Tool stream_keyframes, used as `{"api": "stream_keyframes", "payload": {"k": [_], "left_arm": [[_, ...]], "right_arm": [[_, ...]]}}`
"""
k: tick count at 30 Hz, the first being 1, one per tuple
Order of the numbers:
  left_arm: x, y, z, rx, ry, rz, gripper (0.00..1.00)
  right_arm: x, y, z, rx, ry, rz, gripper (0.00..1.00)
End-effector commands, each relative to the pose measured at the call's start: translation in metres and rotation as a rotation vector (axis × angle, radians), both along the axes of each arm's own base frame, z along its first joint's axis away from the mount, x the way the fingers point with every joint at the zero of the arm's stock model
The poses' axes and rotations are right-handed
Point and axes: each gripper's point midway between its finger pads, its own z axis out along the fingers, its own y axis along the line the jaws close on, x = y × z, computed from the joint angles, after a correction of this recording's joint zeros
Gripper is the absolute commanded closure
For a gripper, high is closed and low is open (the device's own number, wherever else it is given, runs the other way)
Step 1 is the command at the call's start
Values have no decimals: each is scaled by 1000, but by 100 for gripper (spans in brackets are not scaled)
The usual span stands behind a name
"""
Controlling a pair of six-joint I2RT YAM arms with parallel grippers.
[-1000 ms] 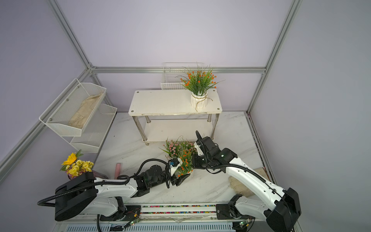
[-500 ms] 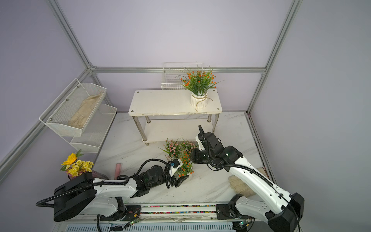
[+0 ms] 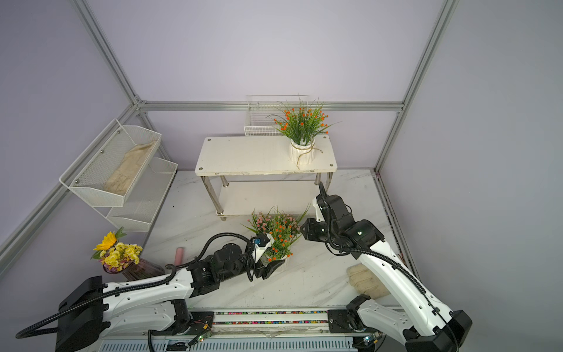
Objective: Place the baby's breath potted plants on the rack by color
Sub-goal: Place the baby's breath potted plant on the rack.
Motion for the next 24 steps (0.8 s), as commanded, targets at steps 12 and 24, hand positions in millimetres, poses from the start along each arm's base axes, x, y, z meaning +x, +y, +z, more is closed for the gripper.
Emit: {"api": "stream_keyframes", "payload": {"k": [12, 24], "left_arm": [[30, 22, 113, -52, -83, 214, 81], [60, 53, 164, -47, -149, 394, 86]], "right_arm": [[0, -21, 10, -35, -34, -30, 68], [-2, -22, 4, -40, -20, -21, 67]]}}
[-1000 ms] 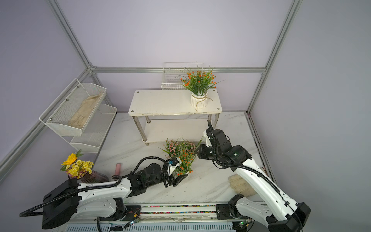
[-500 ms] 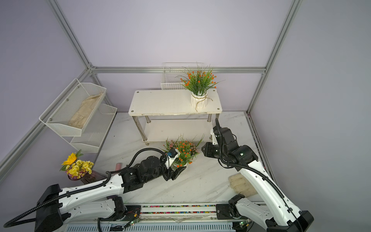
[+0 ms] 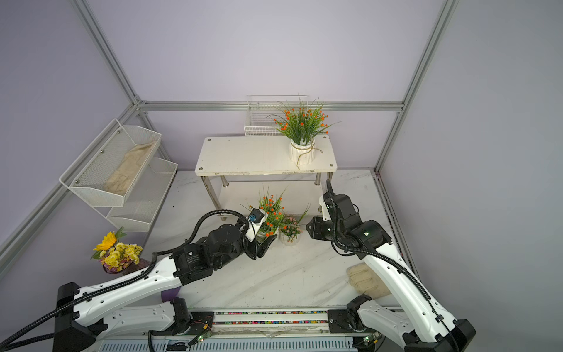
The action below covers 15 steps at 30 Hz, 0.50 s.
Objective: Place the baby's breath potted plants on the rack by color
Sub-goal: Place the baby's breath potted plant on the rack.
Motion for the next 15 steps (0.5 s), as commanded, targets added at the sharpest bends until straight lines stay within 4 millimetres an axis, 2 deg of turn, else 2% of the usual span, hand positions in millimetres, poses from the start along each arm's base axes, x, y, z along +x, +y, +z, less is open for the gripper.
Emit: {"api": "stream_keyframes", "payload": {"k": [1, 15], "left_arm": [[18, 16, 84, -153, -132, 94, 87], [54, 48, 159, -171, -255, 195, 88]], "right_arm": [[-3, -3, -3, -8, 9, 6, 67], [-5, 0, -16, -9, 31, 25, 67]]}}
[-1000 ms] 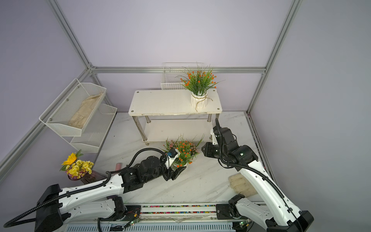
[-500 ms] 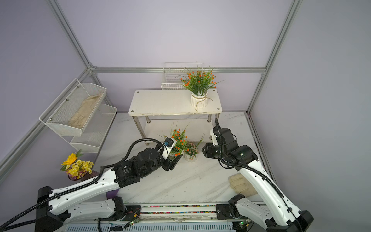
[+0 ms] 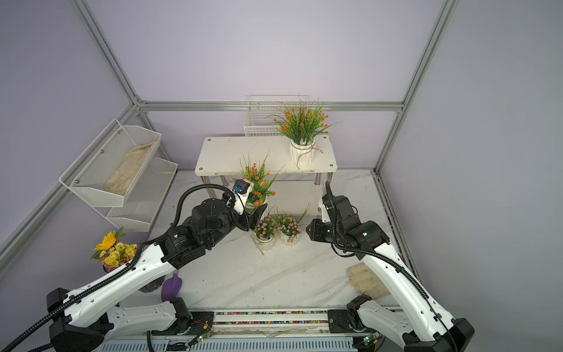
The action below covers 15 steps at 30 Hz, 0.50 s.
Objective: Place the baby's breath potted plants on the rack by color
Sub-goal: Place the baby's breath potted plant on the rack.
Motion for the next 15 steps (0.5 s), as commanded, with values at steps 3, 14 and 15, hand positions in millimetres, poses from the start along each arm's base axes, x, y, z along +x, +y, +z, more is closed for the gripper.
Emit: {"api": "stream_keyframes", "payload": {"k": [3, 14, 15], "left_arm": [[10, 21, 84, -113, -171, 44, 88], [29, 45, 134, -139, -250, 84, 88], [31, 47, 137, -142, -255, 88, 88]], "right_arm": [[-2, 0, -5, 1, 4, 15, 67], [-2, 2, -13, 1, 26, 18, 67], [-2, 2, -13, 2, 26, 19, 67]]}}
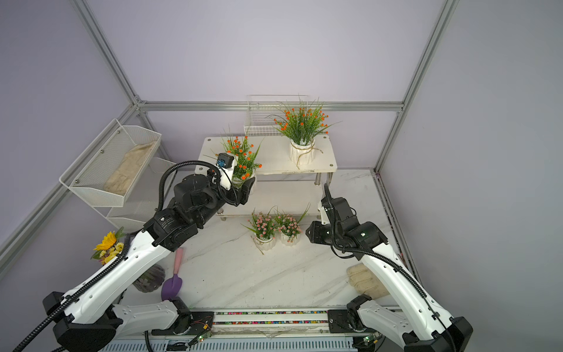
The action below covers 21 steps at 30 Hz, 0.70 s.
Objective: Place the baby's breath potted plants on the rack by color
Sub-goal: Place the baby's breath potted plant on the rack.
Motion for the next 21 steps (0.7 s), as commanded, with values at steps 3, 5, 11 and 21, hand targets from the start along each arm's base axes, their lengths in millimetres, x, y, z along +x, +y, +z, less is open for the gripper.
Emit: {"api": "stream_keyframes", "payload": {"k": [3, 5, 11, 21], "left_arm": [[-7, 15, 83, -116, -178, -8, 88], [-3, 19, 91, -117, -189, 3, 88], [21, 31, 104, -119, -186, 38, 89], [71, 38, 111, -138, -150, 62, 89]], "right_arm": [[2, 3, -3, 7, 2, 13, 67], [2, 3, -5, 7, 8, 15, 67], [1, 4, -5, 11, 11, 17, 67], [-3, 3, -4, 22, 15, 9, 67]]}}
